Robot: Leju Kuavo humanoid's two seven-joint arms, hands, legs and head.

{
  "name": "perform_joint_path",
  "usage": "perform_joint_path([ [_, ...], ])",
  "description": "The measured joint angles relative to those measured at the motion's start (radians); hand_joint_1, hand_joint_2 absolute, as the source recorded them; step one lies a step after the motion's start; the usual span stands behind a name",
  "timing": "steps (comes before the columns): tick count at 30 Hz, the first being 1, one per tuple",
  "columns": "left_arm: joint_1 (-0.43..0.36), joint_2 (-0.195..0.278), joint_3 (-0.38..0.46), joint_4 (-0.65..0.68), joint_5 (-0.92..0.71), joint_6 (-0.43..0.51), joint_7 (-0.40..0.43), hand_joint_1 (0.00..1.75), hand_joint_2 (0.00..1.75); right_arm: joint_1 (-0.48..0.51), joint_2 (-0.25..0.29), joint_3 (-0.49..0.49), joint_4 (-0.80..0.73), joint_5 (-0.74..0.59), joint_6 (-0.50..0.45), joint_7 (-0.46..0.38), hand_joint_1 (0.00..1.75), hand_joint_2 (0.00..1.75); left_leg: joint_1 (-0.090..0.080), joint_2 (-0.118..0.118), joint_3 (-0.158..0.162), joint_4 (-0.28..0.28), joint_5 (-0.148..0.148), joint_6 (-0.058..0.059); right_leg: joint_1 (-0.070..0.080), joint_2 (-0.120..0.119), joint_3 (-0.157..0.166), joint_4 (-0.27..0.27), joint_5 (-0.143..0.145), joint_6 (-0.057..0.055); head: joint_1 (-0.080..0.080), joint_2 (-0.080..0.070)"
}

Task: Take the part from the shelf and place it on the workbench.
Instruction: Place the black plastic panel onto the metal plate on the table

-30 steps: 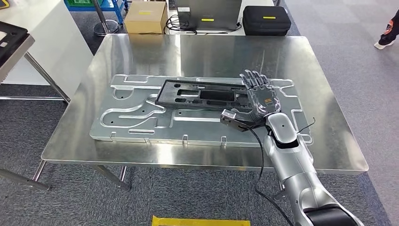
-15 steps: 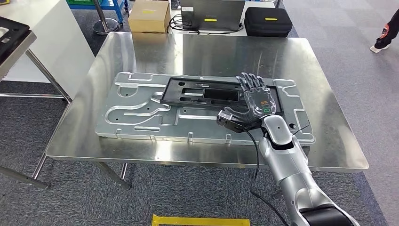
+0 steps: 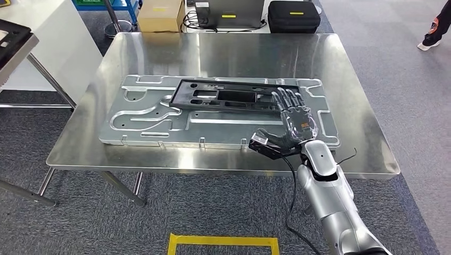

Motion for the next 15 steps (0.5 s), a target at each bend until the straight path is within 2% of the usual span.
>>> perform_joint_path([
  [1,-0.002,0.0,0.0,0.0,-0.002,0.0,0.0,0.0,0.0,0.019,0.0,-0.006,-0.025,0.003,0.0,0.006,0.0,0.0,-0.004,0.0,0.04,-0.065,0.015,0.006,0.002,-0.001,-0.005,-0.001,0.008,0.004,0.0,0.0],
  [2,-0.005,0.0,0.0,0.0,-0.004,-0.001,-0.001,0.0,0.0,0.04,-0.001,-0.015,-0.05,0.008,0.0,0.013,0.0,0.0,-0.008,0.0,0.065,-0.108,0.024,0.01,0.003,-0.003,-0.007,-0.002,0.016,0.009,0.0,0.0],
  [4,-0.006,-0.001,0.0,0.0,-0.01,-0.003,0.0,0.0,0.0,0.092,-0.001,-0.036,-0.106,0.019,-0.001,0.023,0.0,0.0,-0.015,-0.001,0.066,-0.123,0.039,0.014,0.002,-0.006,-0.007,-0.009,0.032,0.022,0.0,0.0],
  [5,-0.006,-0.002,0.0,0.0,-0.012,-0.004,0.002,0.0,0.0,0.121,0.0,-0.047,-0.135,0.025,-0.001,0.026,0.0,0.0,-0.012,-0.001,0.063,-0.126,0.049,0.019,0.0,-0.007,-0.008,-0.013,0.039,0.027,0.0,0.0],
  [6,-0.005,-0.003,0.0,0.0,-0.012,-0.005,0.003,0.0,0.0,0.148,0.003,-0.059,-0.164,0.031,-0.002,0.027,0.0,0.0,-0.01,0.001,0.058,-0.131,0.062,0.024,-0.001,-0.007,-0.011,-0.012,0.032,0.033,0.0,0.0],
  [7,-0.005,-0.004,0.0,0.0,-0.012,-0.006,0.004,0.0,0.0,0.17,0.005,-0.07,-0.188,0.036,-0.002,0.029,0.0,0.0,-0.006,0.003,0.049,-0.136,0.077,0.03,-0.002,-0.006,-0.018,0.003,0.005,0.038,0.0,0.0],
  [8,-0.005,-0.004,0.0,0.0,-0.013,-0.006,0.004,0.0,0.0,0.186,0.007,-0.081,-0.208,0.04,-0.002,0.03,0.0,0.0,-0.003,0.006,0.037,-0.14,0.092,0.035,-0.004,-0.006,-0.03,0.038,-0.042,0.043,0.0,0.0],
  [10,-0.006,-0.004,0.0,0.0,-0.013,-0.006,0.004,0.0,0.0,0.207,0.009,-0.097,-0.238,0.048,0.001,0.035,0.0,0.0,-0.003,0.01,0.005,-0.14,0.118,0.038,-0.009,-0.007,-0.058,0.161,-0.151,0.053,0.0,0.0],
  [11,-0.006,-0.005,0.0,0.0,-0.012,-0.006,0.003,0.0,0.0,0.215,0.01,-0.102,-0.25,0.053,0.003,0.037,0.0,0.0,-0.003,0.011,-0.012,-0.139,0.13,0.037,-0.012,-0.007,-0.066,0.222,-0.18,0.058,0.0,0.0],
  [12,-0.007,-0.005,0.0,0.0,-0.012,-0.006,0.002,0.0,0.0,0.223,0.01,-0.107,-0.26,0.059,0.007,0.039,0.0,0.0,-0.002,0.013,-0.029,-0.137,0.141,0.035,-0.014,-0.007,-0.062,0.263,-0.182,0.062,0.0,0.0],
  [13,-0.007,-0.006,0.0,0.0,-0.011,-0.006,0.002,0.0,0.0,0.23,0.011,-0.11,-0.269,0.064,0.009,0.041,0.0,0.0,-0.001,0.013,-0.046,-0.134,0.151,0.032,-0.017,-0.008,-0.042,0.27,-0.162,0.066,0.0,0.0],
  [14,-0.007,-0.007,0.0,0.0,-0.011,-0.006,0.001,0.0,0.0,0.236,0.011,-0.114,-0.277,0.068,0.011,0.043,0.0,0.0,0.001,0.014,-0.062,-0.13,0.161,0.028,-0.021,-0.008,-0.004,0.24,-0.135,0.07,0.0,0.0],
  [15,-0.007,-0.008,0.0,0.0,-0.01,-0.006,0.001,0.0,0.0,0.242,0.011,-0.117,-0.286,0.072,0.012,0.043,0.0,0.0,0.003,0.014,-0.077,-0.123,0.169,0.023,-0.025,-0.007,0.05,0.18,-0.12,0.073,0.0,0.0],
])
